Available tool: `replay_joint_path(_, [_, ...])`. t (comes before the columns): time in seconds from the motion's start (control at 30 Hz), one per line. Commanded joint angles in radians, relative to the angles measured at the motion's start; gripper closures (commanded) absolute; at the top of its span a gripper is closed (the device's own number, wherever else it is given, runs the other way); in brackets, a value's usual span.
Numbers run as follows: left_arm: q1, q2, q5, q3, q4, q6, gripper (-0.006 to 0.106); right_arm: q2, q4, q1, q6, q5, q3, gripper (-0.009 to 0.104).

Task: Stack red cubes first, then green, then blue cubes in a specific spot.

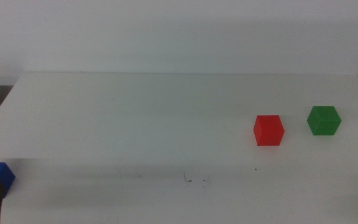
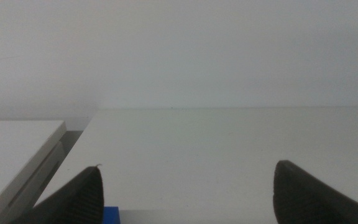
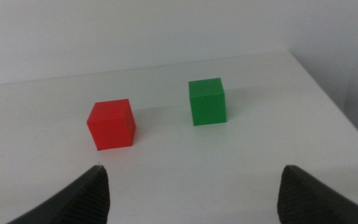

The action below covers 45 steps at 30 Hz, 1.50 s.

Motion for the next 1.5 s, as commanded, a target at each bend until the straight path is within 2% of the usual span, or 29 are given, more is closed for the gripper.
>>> replay_joint_path(0.0, [-0.002, -0.004, -0.011, 0.0, -0.004, -0.007, 0.008, -0.004, 0.027, -0.008, -0.008, -0.005, 0.004, 0.003])
replay_joint_path(0.07, [-0.002, -0.004, -0.011, 0.0, -0.004, -0.007, 0.008, -0.004, 0.036, -0.008, -0.008, 0.018, -0.001, 0.003])
replay_joint_path(0.2, [-0.002, -0.004, -0.011, 0.0, -0.004, -0.007, 0.008, 0.066, 0.036, -0.008, -0.008, 0.156, -0.165, 0.003])
replay_joint_path(0.6, [-0.002, -0.004, -0.011, 0.0, -0.004, -0.007, 0.008, 0.673, 0.042, 0.016, -0.003, 0.203, -0.75, 0.003])
replay_joint_path(0.83, [-0.002, -0.004, -0.011, 0.0, -0.004, -0.007, 0.008, 1.026, 0.119, 0.306, -0.003, 0.48, -1.044, 0.003])
replay_joint_path(0.97, [-0.002, -0.004, -0.011, 0.0, -0.004, -0.007, 0.008, 1.187, 0.161, 0.379, -0.005, 0.53, -1.158, 0.003])
replay_joint_path(1.07, [-0.002, -0.004, -0.011, 0.0, -0.004, -0.007, 0.008, 1.276, 0.174, 0.381, -0.005, 0.558, -1.198, 0.003])
replay_joint_path(1.2, [-0.002, -0.004, -0.011, 0.0, -0.004, -0.007, 0.008, 1.371, 0.183, 0.379, 0.075, 0.575, -1.215, 0.003])
replay_joint_path(1.33, [-0.002, -0.004, -0.011, 0.0, -0.004, -0.007, 0.008, 1.47, 0.153, 0.348, -0.02, 0.555, -1.232, 0.003])
replay_joint_path(1.47, [-0.002, -0.004, -0.011, 0.0, -0.004, -0.007, 0.008, 1.557, 0.142, 0.315, 0.0, 0.574, -1.302, 0.003])
